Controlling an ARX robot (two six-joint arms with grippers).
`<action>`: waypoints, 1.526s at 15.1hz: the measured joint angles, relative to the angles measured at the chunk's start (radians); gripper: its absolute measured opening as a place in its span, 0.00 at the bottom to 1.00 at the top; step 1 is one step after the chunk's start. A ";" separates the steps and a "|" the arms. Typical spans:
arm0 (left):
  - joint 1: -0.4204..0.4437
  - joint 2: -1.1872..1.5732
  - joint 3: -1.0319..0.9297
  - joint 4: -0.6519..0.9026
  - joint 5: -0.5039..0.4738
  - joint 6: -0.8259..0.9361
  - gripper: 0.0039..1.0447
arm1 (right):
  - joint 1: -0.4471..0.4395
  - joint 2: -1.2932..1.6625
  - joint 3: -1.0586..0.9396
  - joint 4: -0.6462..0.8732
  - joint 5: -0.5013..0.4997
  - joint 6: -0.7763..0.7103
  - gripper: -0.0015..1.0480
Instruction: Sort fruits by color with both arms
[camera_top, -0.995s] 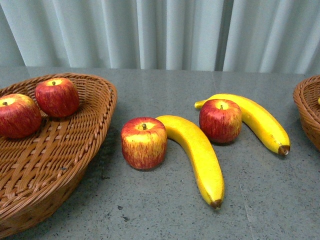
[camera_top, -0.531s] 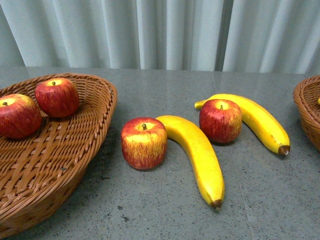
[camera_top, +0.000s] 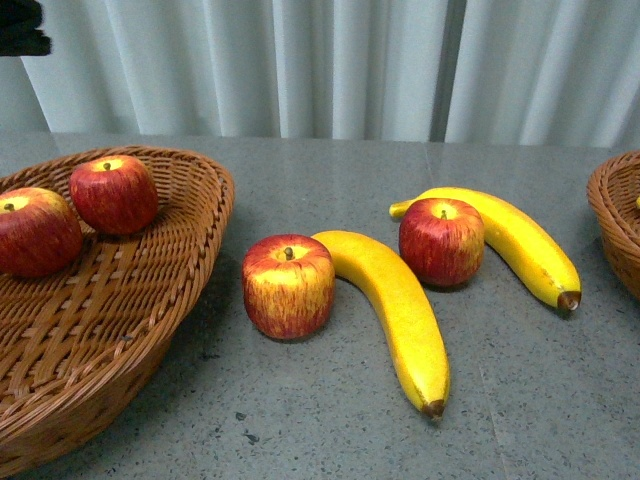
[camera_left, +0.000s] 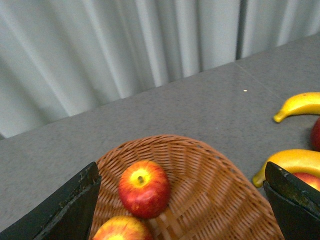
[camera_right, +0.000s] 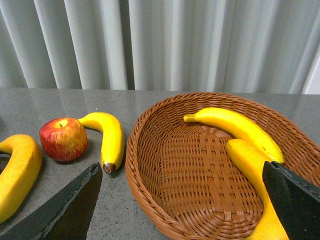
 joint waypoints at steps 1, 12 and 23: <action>-0.026 0.040 0.045 -0.036 0.023 0.017 0.94 | 0.000 0.000 0.000 0.000 0.000 0.000 0.94; -0.236 0.372 0.181 -0.261 0.162 0.207 0.94 | 0.000 0.000 0.000 0.000 0.000 0.000 0.94; -0.240 0.559 0.278 -0.248 0.241 0.323 0.94 | 0.000 0.000 0.000 0.000 0.000 0.000 0.94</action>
